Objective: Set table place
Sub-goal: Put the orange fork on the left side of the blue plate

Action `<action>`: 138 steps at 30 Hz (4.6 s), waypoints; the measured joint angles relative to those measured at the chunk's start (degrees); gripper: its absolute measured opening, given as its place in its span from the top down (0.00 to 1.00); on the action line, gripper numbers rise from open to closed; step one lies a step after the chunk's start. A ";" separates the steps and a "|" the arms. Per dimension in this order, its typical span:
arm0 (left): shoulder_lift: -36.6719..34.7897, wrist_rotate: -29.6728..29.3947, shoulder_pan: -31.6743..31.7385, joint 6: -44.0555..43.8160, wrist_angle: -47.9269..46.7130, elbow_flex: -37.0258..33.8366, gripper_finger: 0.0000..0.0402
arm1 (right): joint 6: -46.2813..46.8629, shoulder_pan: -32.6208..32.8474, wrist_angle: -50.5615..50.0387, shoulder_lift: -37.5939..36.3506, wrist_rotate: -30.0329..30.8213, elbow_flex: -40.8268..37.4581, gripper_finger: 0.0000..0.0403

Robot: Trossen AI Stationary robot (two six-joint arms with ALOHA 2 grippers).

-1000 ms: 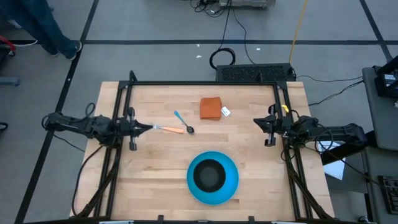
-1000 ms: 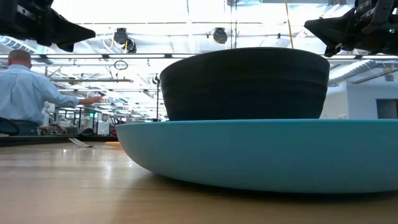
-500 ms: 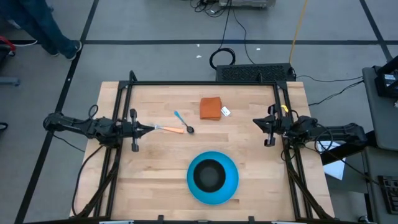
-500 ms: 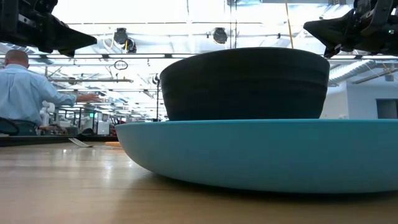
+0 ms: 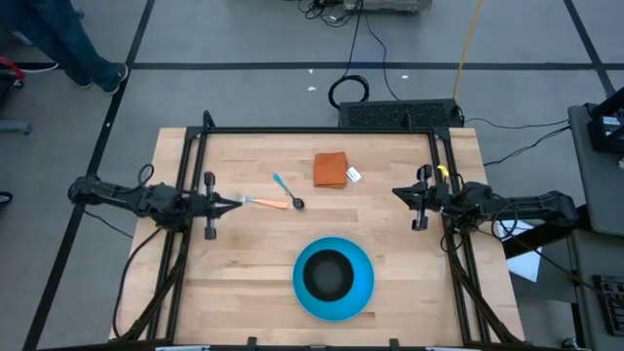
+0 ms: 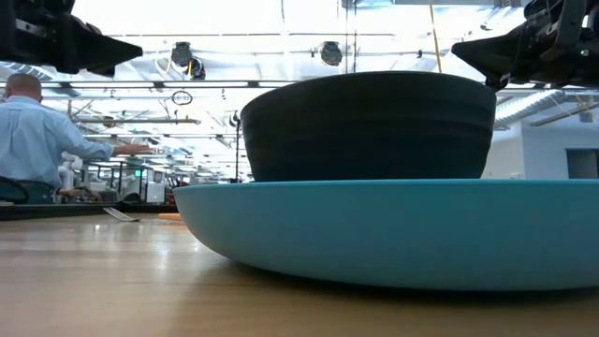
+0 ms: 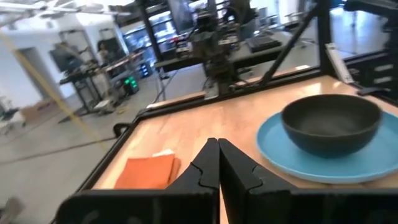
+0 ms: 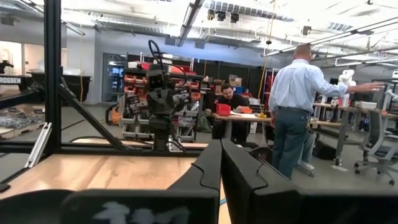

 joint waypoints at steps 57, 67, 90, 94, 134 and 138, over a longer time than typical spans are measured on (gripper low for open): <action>-9.79 -6.34 -6.16 0.58 -2.51 0.05 0.96 | 10.90 -10.70 9.84 49.28 -6.58 22.58 1.00; -9.78 -6.35 -6.16 0.09 -2.60 0.05 0.96 | 13.38 -13.52 3.16 71.78 -15.91 44.26 1.00; -9.78 -6.36 -6.18 -0.07 -2.51 0.01 0.96 | 8.81 -12.07 -17.43 102.20 -26.68 81.49 0.92; -9.77 -6.34 -6.18 -0.07 -2.56 0.01 0.96 | 8.94 -11.59 -17.34 105.09 -26.46 83.70 0.79; -9.77 -6.23 -6.18 -1.21 -2.73 0.01 0.96 | 14.57 -9.60 -20.96 116.95 -15.06 90.16 0.54; -9.77 -6.23 -6.16 -1.30 -2.73 0.01 0.96 | 12.62 -8.90 -21.04 116.95 -14.96 90.14 0.54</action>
